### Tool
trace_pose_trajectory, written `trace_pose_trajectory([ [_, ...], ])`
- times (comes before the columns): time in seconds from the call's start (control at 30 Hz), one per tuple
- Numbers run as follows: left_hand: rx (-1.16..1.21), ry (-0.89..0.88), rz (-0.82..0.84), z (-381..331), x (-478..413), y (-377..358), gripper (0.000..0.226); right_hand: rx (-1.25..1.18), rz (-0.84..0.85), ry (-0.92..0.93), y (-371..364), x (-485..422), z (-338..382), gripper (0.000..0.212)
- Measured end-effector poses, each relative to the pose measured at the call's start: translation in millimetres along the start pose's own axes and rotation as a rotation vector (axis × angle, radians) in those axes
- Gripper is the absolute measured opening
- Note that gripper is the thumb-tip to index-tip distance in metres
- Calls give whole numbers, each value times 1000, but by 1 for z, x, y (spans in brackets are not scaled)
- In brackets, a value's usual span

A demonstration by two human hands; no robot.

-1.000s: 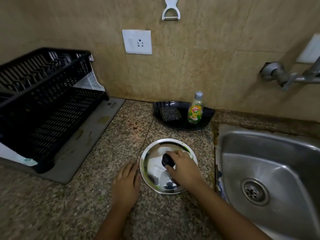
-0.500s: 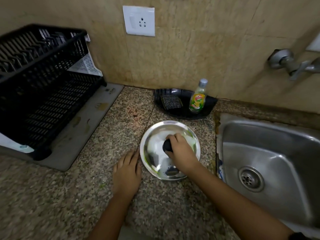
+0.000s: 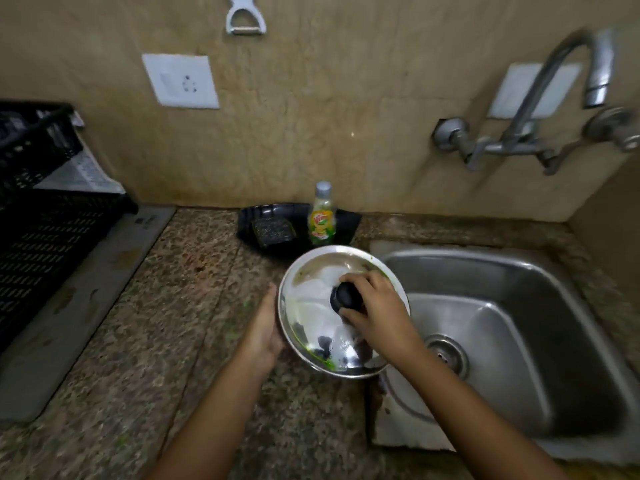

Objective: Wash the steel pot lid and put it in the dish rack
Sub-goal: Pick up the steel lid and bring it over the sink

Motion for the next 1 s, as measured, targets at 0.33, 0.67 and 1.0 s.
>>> trace_pose_trajectory([
  [0.33, 90, 93, 61, 69, 2, -183, 44, 43, 9, -112, 99, 51, -132, 51],
  [0.67, 190, 41, -194, 85, -10, -285, 33, -350, -258, -207, 212, 64, -236, 32],
  [1.0, 212, -117, -286, 39, 4, -310, 47, -677, -545, -369, 258, -27, -272, 41],
])
Point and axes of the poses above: each hand's wrist, its own x-axis away from the middle knuckle, its own y-axis out of the back of the hand, z = x × y, the point moved 4 cm from there along -x, towards the middle knuckle, and after that the axes turned 9 degrees about y, right-handed, at the moved point
